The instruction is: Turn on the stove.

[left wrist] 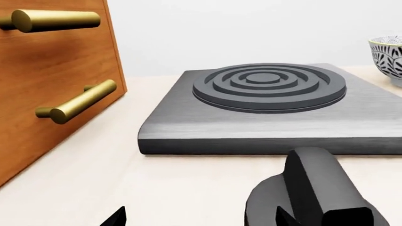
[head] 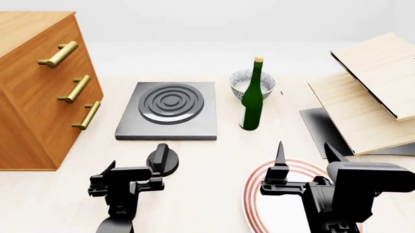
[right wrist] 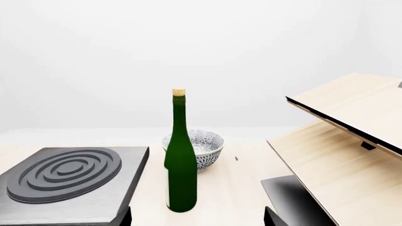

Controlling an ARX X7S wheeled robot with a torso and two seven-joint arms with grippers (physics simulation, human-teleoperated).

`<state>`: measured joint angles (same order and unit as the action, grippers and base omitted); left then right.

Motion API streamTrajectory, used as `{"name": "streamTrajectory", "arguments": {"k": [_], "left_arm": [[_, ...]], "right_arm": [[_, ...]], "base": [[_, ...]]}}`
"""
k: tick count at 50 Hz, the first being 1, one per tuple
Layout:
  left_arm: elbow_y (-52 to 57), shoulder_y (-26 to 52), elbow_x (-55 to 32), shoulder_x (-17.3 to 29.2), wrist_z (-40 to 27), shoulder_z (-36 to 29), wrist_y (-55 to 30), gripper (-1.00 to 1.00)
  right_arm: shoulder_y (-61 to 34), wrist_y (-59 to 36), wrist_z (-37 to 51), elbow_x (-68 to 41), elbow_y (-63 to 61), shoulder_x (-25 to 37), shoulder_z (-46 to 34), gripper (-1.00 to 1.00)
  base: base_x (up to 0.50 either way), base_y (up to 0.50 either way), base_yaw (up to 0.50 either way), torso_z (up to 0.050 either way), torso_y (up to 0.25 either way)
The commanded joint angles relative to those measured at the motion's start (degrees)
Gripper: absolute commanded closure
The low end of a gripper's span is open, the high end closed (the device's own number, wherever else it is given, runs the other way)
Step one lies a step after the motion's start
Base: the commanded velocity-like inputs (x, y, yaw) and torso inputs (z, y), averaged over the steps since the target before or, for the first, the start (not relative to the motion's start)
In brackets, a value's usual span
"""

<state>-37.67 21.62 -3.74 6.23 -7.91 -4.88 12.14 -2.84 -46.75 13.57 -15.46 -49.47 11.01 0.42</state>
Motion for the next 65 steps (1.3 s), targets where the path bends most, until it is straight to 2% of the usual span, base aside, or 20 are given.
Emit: {"name": "streamTrajectory", "arguments": {"k": [1,12,17,24,30,32,38,40,45,65], "left_arm": [[0.3,0.9,0.6,-2.1,-0.3,-2.6,-2.2,-1.0],[-0.9,2.6,-0.2,-4.1,0.4,-5.3,-4.1,-1.0],[6.5,0.7,-1.2,-3.9,0.8,-6.8,-8.4,-1.0],[34.7,-7.3,-3.9,-0.7,2.1,-9.2,-23.6,-1.0],[62.4,-13.3,-11.1,3.5,1.6,-7.0,-40.3,-1.0],[70.7,-14.2,-16.3,4.5,0.9,-4.5,-48.2,-1.0],[84.9,-14.2,-25.7,5.7,-2.3,3.3,-59.5,-1.0],[86.5,-14.4,-27.9,5.7,-3.0,5.8,-60.9,-1.0],[86.1,-14.8,-28.3,5.7,-3.4,7.3,-60.2,-1.0],[83.0,-15.5,-26.7,6.0,-4.2,6.7,-57.4,-1.0]], "right_arm": [[0.5,0.9,0.2,-0.5,0.5,0.3,0.2,-1.0],[0.3,0.6,0.6,-1.0,0.1,0.8,0.4,-1.0],[0.1,0.4,0.8,-1.3,0.1,1.0,0.4,-1.0],[0.2,0.5,1.0,-1.6,0.0,1.2,0.4,-1.0],[0.4,0.8,1.3,-1.8,0.0,1.1,0.3,-1.0],[0.5,0.8,1.4,-1.9,-0.3,1.1,0.1,-1.0],[0.7,1.3,1.5,-1.8,-0.1,1.2,-0.4,-1.0],[0.7,1.4,1.7,-1.7,0.1,1.3,-0.5,-1.0],[0.8,1.3,2.0,-1.7,-0.1,1.4,-0.9,-1.0],[0.8,1.9,2.6,-1.9,0.2,2.1,-1.3,-1.0]], "base": [[0.0,0.0,0.0,0.0,0.0],[0.0,0.0,0.0,0.0,0.0],[0.0,0.0,0.0,0.0,0.0],[0.0,0.0,0.0,0.0,0.0],[0.0,0.0,0.0,0.0,0.0],[0.0,0.0,0.0,0.0,0.0],[0.0,0.0,0.0,0.0,0.0],[0.0,0.0,0.0,0.0,0.0],[0.0,0.0,0.0,0.0,0.0],[0.0,0.0,0.0,0.0,0.0]]}}
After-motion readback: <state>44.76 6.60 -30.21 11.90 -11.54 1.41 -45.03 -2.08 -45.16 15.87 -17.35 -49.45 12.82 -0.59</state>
